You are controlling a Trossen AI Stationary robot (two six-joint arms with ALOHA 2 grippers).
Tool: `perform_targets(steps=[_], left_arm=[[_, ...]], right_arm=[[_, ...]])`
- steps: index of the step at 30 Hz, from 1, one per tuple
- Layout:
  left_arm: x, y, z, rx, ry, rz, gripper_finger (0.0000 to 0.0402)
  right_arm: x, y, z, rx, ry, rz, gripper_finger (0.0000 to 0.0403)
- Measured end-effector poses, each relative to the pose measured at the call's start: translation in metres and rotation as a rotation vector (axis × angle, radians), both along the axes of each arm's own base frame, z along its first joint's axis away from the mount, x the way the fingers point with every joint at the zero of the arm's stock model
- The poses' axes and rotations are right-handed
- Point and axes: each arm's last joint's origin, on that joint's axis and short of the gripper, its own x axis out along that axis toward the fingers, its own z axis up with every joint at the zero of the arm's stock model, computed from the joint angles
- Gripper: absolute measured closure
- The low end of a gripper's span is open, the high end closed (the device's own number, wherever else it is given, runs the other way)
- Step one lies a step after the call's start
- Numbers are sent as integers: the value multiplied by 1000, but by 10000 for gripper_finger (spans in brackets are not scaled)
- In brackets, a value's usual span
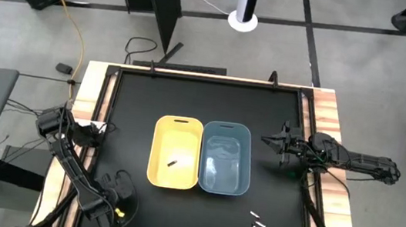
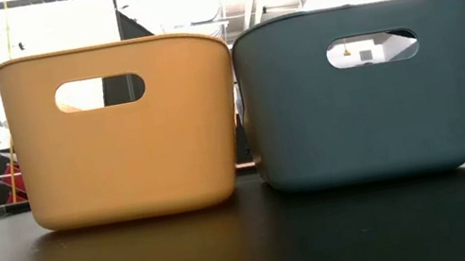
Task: Sort batteries
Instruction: Put the top black battery into the yellow bin
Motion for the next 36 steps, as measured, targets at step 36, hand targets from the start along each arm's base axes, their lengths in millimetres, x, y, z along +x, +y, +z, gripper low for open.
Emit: perform_targets(steps=[36], left_arm=[[14, 62, 53, 89, -55, -29, 276]], right_arm=[[0, 0, 0, -1, 1, 1, 360]])
